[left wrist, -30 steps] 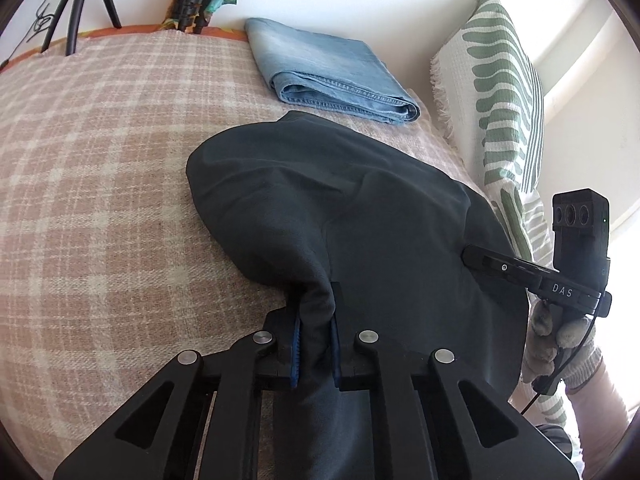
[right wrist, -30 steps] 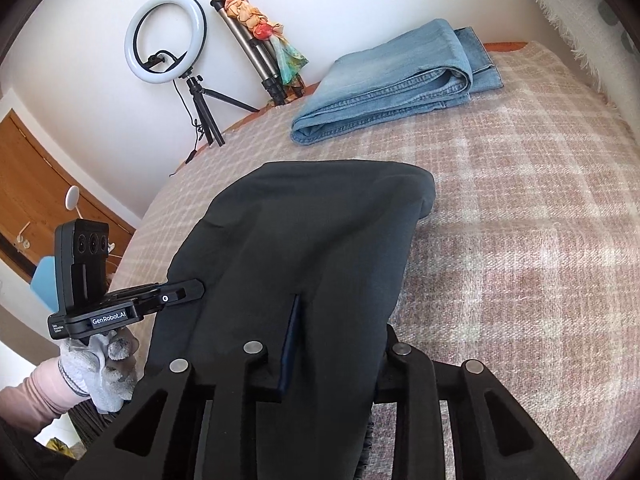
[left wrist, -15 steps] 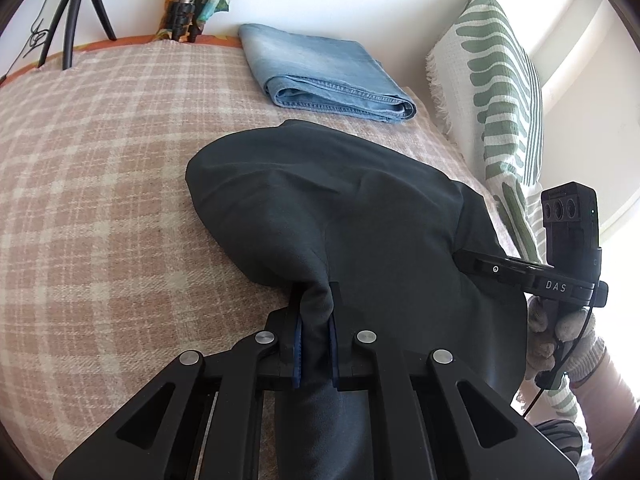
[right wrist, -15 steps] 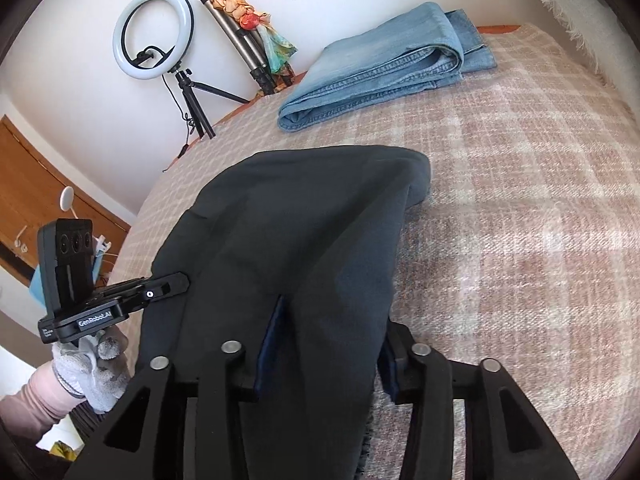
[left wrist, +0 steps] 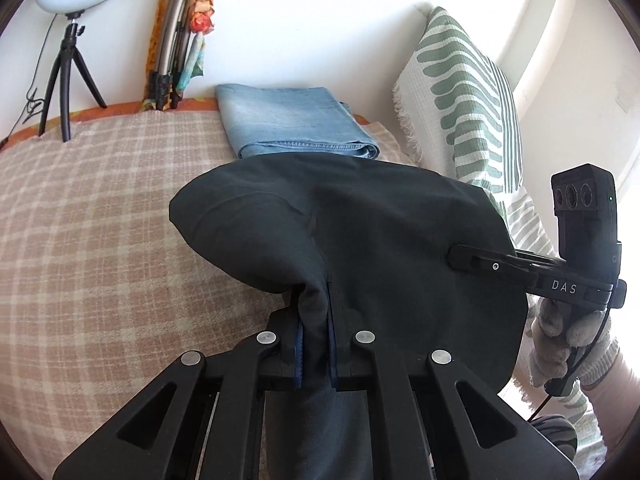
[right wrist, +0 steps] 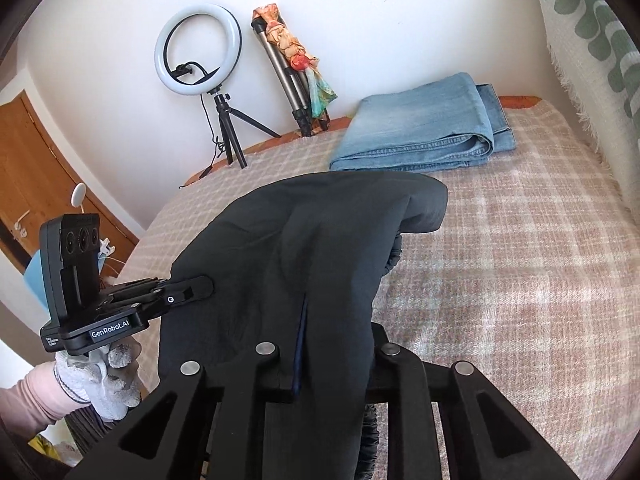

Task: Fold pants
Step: 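Carry the folded trousers with both tools onto the folded blue jeans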

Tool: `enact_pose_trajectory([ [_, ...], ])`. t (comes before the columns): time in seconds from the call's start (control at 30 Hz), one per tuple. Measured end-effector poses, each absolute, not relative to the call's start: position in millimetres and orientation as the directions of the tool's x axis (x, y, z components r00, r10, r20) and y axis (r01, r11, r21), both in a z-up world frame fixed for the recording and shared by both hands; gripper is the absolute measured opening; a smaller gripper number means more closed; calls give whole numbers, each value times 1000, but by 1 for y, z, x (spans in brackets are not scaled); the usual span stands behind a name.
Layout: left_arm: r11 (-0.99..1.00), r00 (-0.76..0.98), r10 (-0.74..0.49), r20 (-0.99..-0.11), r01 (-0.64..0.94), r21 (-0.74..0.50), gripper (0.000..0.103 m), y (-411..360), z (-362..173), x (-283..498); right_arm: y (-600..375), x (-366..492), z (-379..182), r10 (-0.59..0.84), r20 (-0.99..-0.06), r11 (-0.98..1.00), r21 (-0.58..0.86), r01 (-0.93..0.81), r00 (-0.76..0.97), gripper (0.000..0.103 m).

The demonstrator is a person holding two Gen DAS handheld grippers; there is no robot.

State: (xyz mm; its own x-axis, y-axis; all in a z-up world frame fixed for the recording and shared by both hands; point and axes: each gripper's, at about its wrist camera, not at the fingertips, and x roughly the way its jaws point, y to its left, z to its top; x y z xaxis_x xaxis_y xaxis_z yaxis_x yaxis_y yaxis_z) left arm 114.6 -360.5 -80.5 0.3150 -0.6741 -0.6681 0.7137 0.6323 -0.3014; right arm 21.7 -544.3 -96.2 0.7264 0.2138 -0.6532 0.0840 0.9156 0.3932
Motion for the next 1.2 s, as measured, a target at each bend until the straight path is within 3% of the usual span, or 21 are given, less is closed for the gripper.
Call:
enact_pose_trajectory([
  [0.4, 612, 368, -719, -590, 737, -286, 7, -375, -28, 140, -559, 40, -27, 126, -586, 947, 313, 80, 800, 17],
  [0.8, 602, 427, -750, -505, 757, -253, 7, -427, 21, 209, -622, 115, 23, 48, -529, 962, 252, 102, 847, 17],
  [1.2, 614, 432, -741, -514, 745, -260, 7, -497, 7, 304, -688, 221, 3, 7, -562, 970, 204, 131, 827, 17],
])
